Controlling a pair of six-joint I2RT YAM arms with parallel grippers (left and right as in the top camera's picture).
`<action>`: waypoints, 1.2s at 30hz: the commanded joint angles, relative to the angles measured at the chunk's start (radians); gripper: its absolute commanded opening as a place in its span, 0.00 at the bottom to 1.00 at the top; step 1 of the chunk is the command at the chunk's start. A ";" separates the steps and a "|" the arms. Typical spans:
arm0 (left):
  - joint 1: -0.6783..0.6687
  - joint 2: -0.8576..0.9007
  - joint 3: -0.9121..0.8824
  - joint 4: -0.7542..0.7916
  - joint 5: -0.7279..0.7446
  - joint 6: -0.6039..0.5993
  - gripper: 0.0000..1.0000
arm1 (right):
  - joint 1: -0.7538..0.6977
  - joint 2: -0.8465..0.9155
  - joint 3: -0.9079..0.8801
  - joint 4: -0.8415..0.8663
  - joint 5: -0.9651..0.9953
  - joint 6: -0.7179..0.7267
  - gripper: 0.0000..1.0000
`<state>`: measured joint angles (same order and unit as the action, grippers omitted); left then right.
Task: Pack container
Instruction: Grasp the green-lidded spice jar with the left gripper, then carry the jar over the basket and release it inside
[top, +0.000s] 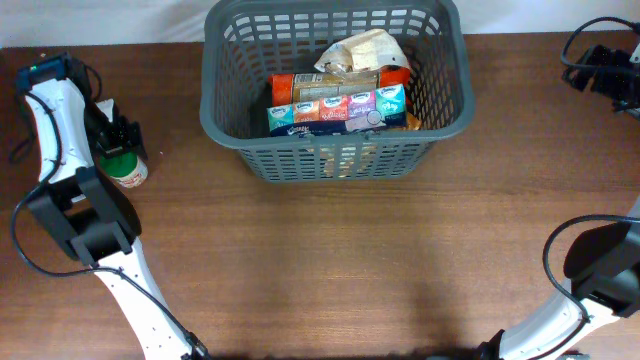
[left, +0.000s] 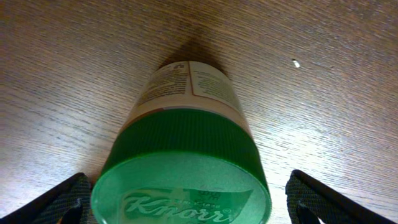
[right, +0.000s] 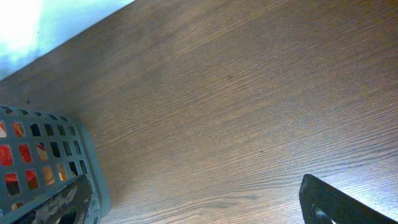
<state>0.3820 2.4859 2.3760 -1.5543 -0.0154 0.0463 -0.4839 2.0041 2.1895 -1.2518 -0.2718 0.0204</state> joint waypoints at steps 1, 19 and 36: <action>0.007 0.017 -0.006 0.006 -0.027 -0.013 0.83 | 0.000 -0.017 -0.003 0.000 -0.009 0.000 0.99; 0.007 0.108 -0.006 0.011 -0.027 -0.008 0.81 | 0.000 -0.017 -0.003 0.000 -0.009 0.000 0.99; 0.007 0.117 0.015 -0.039 -0.027 -0.005 0.02 | 0.000 -0.017 -0.003 0.000 -0.009 0.000 0.99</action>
<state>0.3820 2.5877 2.3741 -1.5681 -0.0345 0.0406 -0.4839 2.0041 2.1895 -1.2522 -0.2718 0.0219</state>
